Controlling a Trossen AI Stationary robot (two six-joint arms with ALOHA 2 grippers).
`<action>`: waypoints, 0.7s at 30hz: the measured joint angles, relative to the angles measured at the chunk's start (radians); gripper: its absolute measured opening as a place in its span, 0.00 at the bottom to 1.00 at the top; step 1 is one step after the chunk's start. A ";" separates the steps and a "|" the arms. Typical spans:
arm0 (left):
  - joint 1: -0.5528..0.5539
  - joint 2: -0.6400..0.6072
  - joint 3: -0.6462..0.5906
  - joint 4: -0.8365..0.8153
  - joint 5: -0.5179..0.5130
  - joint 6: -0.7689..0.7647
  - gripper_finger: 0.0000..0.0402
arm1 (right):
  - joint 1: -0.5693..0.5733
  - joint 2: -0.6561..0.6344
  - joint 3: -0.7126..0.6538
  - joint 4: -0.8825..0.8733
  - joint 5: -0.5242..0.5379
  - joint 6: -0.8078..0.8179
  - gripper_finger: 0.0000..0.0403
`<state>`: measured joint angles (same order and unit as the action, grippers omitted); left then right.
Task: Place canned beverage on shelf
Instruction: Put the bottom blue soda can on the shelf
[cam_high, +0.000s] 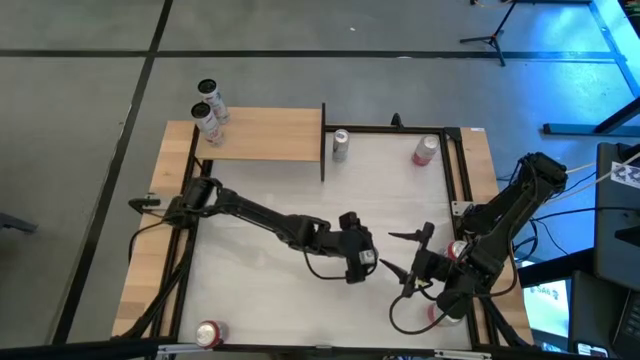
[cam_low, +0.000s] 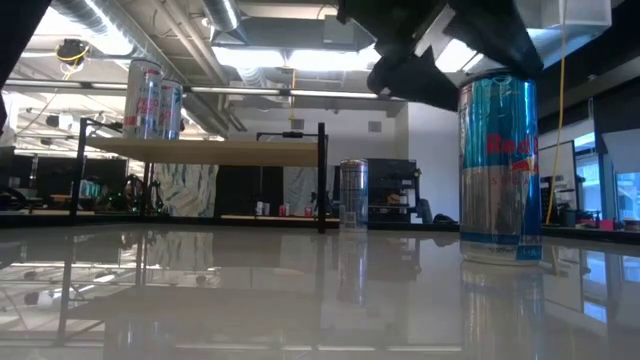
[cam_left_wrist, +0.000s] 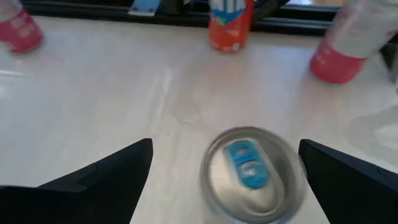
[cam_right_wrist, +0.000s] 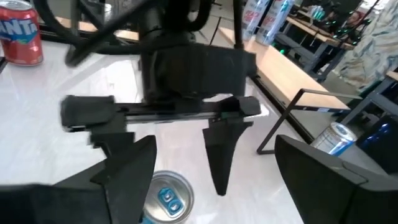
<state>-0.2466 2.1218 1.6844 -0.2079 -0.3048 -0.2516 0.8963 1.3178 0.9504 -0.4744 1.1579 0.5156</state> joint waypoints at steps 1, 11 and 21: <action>0.000 0.000 0.000 -0.002 0.001 0.000 0.98 | 0.000 0.000 0.000 -0.001 -0.001 0.000 0.81; 0.003 0.043 -0.001 0.028 0.036 0.025 0.91 | 0.000 0.000 0.000 -0.006 -0.002 0.000 0.81; -0.012 0.041 0.000 0.035 0.038 0.087 0.64 | 0.000 0.000 0.000 -0.010 -0.007 0.002 0.81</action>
<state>-0.2584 2.1628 1.6840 -0.1734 -0.2671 -0.1651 0.8963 1.3178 0.9504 -0.4847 1.1509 0.5175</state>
